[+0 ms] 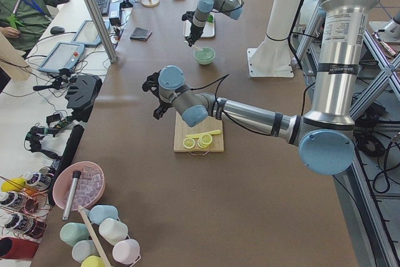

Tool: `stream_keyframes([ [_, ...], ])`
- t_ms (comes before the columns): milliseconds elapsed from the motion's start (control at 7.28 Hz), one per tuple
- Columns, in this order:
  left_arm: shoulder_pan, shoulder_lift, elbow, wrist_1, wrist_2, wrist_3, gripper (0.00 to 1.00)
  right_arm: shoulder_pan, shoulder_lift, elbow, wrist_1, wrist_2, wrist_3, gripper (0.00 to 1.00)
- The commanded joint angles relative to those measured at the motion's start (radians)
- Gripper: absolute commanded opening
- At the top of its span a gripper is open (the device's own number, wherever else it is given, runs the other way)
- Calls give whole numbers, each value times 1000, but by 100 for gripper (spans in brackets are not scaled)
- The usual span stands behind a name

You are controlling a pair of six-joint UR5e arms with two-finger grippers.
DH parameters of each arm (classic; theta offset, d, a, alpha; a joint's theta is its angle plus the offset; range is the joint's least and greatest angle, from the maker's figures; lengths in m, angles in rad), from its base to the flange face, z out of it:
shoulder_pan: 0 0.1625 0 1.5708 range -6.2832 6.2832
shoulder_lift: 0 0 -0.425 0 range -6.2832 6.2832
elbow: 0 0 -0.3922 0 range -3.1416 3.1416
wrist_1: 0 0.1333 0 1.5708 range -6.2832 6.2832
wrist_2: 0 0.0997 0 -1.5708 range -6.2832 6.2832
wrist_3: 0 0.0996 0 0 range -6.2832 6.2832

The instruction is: Put spoon and bun in bowl

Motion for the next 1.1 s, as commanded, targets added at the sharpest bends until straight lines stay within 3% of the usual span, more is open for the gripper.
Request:
stream_keyframes([
  [0,0,2,0,0,0,-2,99,-48,22,-12,-70,-71,14,0],
  [137,0,0,0,0,0,-2,99,-48,21,7,-78,-69,-11,38],
  [275,0,2,-2,0,0,-2,99,-48,19,19,-106,-77,-54,99],
  [550,0,6,-5,0,0,-3,99,-10,-19,135,-127,-65,-205,100],
  [824,12,8,-8,1,0,-154,99,121,-149,267,-111,74,-450,100],
  [962,46,6,-16,-6,2,-279,99,208,-184,281,-103,166,-597,100],
])
